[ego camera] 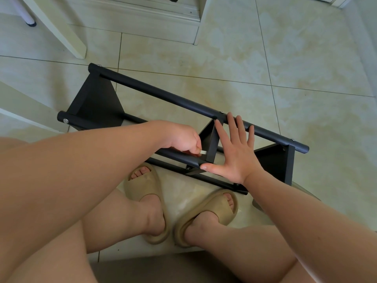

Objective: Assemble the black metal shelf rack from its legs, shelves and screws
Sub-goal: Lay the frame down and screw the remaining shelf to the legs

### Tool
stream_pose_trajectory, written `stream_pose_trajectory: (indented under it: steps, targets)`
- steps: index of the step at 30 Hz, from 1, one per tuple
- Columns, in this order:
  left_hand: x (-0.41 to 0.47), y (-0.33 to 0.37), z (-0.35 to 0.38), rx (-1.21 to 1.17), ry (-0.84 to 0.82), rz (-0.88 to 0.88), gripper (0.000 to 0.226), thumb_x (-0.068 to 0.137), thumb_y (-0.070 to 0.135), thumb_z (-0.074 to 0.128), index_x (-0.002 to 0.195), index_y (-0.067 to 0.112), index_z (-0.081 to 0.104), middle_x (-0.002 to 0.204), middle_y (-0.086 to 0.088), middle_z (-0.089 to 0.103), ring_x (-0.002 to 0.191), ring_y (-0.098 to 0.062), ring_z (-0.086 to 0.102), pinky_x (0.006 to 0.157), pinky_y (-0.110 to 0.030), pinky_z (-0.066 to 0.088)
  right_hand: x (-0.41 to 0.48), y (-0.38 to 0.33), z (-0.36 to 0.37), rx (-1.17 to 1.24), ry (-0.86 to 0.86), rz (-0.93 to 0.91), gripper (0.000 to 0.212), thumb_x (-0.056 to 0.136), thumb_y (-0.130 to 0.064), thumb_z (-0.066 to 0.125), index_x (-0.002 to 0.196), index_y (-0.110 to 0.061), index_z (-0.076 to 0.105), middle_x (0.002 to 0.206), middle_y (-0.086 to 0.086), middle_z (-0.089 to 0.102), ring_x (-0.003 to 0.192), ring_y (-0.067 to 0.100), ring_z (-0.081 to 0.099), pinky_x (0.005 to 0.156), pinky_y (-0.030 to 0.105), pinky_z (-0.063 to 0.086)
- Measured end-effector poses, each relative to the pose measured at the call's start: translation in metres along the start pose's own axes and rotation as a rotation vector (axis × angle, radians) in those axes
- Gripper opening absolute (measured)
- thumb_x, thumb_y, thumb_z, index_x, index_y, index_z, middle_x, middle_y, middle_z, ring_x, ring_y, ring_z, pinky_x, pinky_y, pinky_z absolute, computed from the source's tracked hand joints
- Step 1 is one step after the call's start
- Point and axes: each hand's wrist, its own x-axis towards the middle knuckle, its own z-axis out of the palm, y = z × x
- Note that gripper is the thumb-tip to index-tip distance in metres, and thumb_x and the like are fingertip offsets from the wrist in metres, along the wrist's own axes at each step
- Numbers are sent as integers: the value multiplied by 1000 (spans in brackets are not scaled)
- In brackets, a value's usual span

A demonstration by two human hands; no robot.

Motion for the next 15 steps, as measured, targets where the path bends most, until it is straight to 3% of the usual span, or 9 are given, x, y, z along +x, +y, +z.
stream_pose_trajectory:
  steps: [7, 10, 12, 15]
  targets:
    - [6, -3, 2, 67, -36, 18, 12, 99, 28, 58, 89, 35, 58, 89, 19, 52, 94, -12, 50, 90, -31, 37, 0, 0, -1, -1, -5, 5, 125, 65, -102, 20, 162, -28, -7, 167, 10, -21, 152, 32, -25, 120, 63, -11]
    - [5, -6, -1, 29, -15, 43, 14, 96, 31, 62, 83, 38, 63, 90, 18, 58, 93, -10, 54, 90, -31, 41, 1, 0, -1, 0, -3, 6, 124, 66, -102, 22, 162, -28, -7, 167, 10, -20, 152, 32, -24, 120, 64, -10]
    - [3, -8, -4, 21, 23, 66, 18, 93, 32, 65, 77, 38, 69, 89, 14, 68, 86, -8, 60, 79, -26, 44, 1, -1, -1, 5, -3, 6, 124, 66, -101, 24, 162, -28, -6, 167, 10, -20, 152, 32, -24, 120, 64, -10]
    - [2, -7, -9, -3, 83, 82, 12, 92, 25, 67, 87, 25, 78, 84, 4, 75, 72, -7, 66, 65, -19, 50, 0, -1, 0, 6, 1, 5, 124, 66, -101, 23, 162, -27, -5, 167, 10, -19, 153, 33, -23, 120, 64, -10]
